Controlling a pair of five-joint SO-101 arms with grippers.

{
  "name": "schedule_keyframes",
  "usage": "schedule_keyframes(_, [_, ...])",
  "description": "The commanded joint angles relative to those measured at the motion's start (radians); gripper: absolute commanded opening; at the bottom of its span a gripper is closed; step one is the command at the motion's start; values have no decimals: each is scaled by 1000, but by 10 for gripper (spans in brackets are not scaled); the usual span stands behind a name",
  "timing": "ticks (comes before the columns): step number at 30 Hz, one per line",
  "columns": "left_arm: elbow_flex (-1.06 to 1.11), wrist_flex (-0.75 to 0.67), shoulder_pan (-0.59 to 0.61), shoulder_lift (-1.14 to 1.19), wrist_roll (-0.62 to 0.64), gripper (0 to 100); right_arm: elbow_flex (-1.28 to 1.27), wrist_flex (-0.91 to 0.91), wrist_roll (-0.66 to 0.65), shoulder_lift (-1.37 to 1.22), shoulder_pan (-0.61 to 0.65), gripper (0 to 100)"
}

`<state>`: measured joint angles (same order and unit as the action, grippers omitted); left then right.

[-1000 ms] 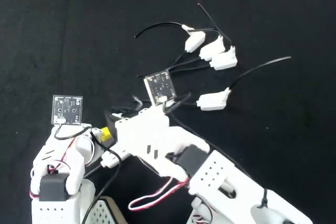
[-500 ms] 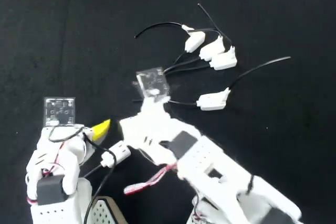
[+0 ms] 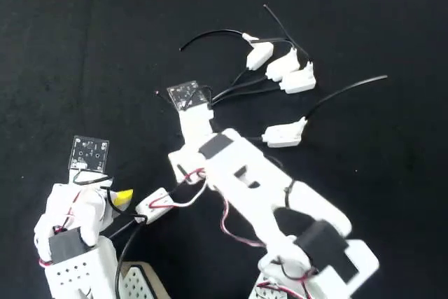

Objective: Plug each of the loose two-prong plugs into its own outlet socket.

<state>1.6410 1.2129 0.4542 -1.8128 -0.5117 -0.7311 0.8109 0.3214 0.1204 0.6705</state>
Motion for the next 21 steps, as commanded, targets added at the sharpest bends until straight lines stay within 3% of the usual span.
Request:
schedule_keyframes(1, [-5,-12,13,-9,-9,396,58,-54,-64,-42,-43,12])
schedule_keyframes(8, [8,-32,19,-9,-9,396,58,-72,-184,-113,-46,15])
schedule_keyframes(21, [10,-32,18,-9,-6,396,102,18,-199,-114,-12,17])
